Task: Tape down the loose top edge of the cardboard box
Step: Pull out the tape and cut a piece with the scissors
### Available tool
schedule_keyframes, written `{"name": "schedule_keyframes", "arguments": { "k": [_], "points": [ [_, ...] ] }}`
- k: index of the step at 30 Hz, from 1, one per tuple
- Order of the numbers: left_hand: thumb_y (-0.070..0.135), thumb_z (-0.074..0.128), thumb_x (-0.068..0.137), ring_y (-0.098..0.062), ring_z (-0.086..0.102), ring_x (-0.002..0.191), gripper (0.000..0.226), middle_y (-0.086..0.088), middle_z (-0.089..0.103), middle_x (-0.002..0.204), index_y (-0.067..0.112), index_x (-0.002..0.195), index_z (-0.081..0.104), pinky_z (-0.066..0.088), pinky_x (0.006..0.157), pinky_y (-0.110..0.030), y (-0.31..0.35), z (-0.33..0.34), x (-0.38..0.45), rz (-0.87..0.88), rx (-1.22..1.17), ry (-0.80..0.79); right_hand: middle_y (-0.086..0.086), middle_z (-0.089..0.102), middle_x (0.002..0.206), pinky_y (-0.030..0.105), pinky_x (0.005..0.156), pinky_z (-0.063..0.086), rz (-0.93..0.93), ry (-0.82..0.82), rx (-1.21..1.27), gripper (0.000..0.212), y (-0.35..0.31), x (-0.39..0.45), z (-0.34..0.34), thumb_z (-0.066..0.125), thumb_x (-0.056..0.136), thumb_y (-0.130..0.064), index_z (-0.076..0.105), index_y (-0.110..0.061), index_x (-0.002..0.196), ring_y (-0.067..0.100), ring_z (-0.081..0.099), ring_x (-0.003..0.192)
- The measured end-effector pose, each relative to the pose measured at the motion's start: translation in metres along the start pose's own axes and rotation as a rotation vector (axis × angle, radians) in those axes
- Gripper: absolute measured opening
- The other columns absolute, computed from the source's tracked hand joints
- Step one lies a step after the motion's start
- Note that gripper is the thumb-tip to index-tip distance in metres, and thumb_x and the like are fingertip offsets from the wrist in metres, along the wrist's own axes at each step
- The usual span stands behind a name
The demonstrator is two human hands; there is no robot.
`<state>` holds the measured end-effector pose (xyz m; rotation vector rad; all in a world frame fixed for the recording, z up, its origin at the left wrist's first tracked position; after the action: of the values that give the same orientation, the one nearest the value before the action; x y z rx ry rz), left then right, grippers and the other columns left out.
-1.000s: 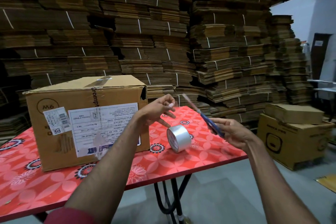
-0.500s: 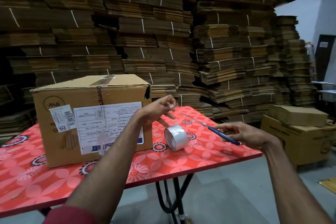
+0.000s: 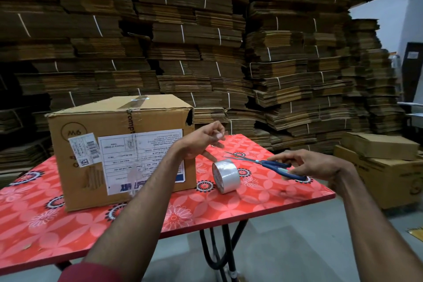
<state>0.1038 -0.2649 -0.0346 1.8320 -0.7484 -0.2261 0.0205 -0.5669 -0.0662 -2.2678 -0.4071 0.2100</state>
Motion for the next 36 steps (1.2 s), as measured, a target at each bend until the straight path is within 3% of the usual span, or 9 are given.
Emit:
{"name": "schedule_keyframes", "arguments": {
  "k": [2,4,8,13,15,19,24,29,36],
  "points": [
    [0.015,0.046,0.105,-0.028,0.058,0.113,0.007,-0.012,0.052,0.124,0.017,0.109,0.051,0.056,0.080,-0.063,-0.001,-0.002,-0.001,0.004,0.001,-0.007,0.007,0.056,0.139,0.037,0.101,0.052,0.005,-0.028,0.031,0.053,0.001,0.002,-0.008,0.071,0.088,-0.004,0.062,-0.034,0.131,0.024,0.056,0.127],
    [0.015,0.046,0.105,-0.030,0.058,0.114,0.007,-0.012,0.053,0.124,0.018,0.108,0.052,0.054,0.083,-0.068,-0.001,-0.004,-0.002,0.006,0.004,-0.018,0.012,0.056,0.139,0.047,0.103,0.051,0.010,-0.061,0.040,0.057,0.003,0.005,-0.016,0.073,0.085,-0.006,0.063,-0.032,0.134,0.032,0.055,0.128],
    [0.015,0.048,0.104,-0.029,0.058,0.116,0.008,-0.012,0.055,0.124,0.021,0.104,0.054,0.053,0.082,-0.067,0.000,-0.003,-0.004,0.024,0.022,-0.036,0.005,0.057,0.141,0.052,0.109,0.048,-0.003,-0.102,-0.044,0.060,-0.004,0.010,-0.026,0.077,0.079,-0.014,0.064,-0.034,0.133,0.027,0.055,0.131],
    [0.011,0.051,0.102,-0.026,0.057,0.118,0.009,-0.012,0.055,0.129,0.019,0.101,0.055,0.047,0.089,-0.072,0.006,0.001,-0.009,0.039,0.013,-0.101,0.004,0.053,0.140,0.052,0.101,0.053,0.060,-0.111,-0.138,0.061,-0.019,0.015,-0.034,0.078,0.074,-0.022,0.063,-0.039,0.131,0.030,0.056,0.126],
    [0.011,0.051,0.102,-0.026,0.056,0.120,0.012,-0.012,0.054,0.131,0.020,0.098,0.057,0.049,0.089,-0.070,0.009,0.003,-0.011,0.043,-0.001,-0.134,0.005,0.053,0.140,0.056,0.102,0.052,0.069,-0.115,-0.131,0.059,-0.017,0.016,-0.038,0.080,0.075,-0.023,0.065,-0.042,0.128,0.032,0.056,0.127],
    [0.015,0.053,0.101,-0.028,0.054,0.122,0.008,-0.010,0.054,0.128,0.021,0.097,0.057,0.053,0.084,-0.063,0.012,0.007,-0.012,0.064,-0.016,-0.166,0.005,0.051,0.141,0.049,0.100,0.055,0.086,-0.149,-0.143,0.058,-0.018,0.014,-0.035,0.077,0.078,-0.021,0.065,-0.040,0.131,0.030,0.055,0.128],
    [0.015,0.052,0.102,-0.029,0.056,0.122,0.004,-0.012,0.054,0.129,0.018,0.103,0.055,0.059,0.075,-0.054,0.014,0.012,-0.009,0.067,-0.002,-0.129,0.005,0.051,0.139,0.043,0.097,0.056,0.096,-0.183,-0.222,0.052,-0.029,0.012,-0.027,0.067,0.093,-0.003,0.060,-0.033,0.135,0.028,0.055,0.127],
    [0.017,0.054,0.102,-0.023,0.056,0.115,0.012,-0.014,0.056,0.127,0.025,0.095,0.058,0.059,0.073,-0.050,0.017,0.016,-0.010,0.074,0.065,-0.087,0.005,0.058,0.136,0.054,0.101,0.052,0.067,-0.147,-0.262,0.049,-0.028,0.016,-0.026,0.067,0.094,-0.006,0.063,-0.036,0.133,0.028,0.058,0.124],
    [0.018,0.056,0.101,-0.020,0.057,0.109,0.006,-0.020,0.055,0.133,0.023,0.097,0.057,0.056,0.072,-0.047,0.018,0.016,-0.010,0.087,0.141,-0.030,0.009,0.059,0.136,0.055,0.101,0.051,0.043,-0.131,-0.258,0.046,-0.031,0.013,-0.022,0.065,0.096,-0.006,0.061,-0.031,0.135,0.032,0.059,0.125]
  ]
}}
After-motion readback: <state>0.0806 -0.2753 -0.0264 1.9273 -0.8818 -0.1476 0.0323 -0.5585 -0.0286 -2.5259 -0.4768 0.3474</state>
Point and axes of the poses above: each hand's wrist, its own x-axis towards the middle knuckle, its own z-axis out of the palm, y = z × x, the point moved 3 cm from there along x, towards the middle knuckle
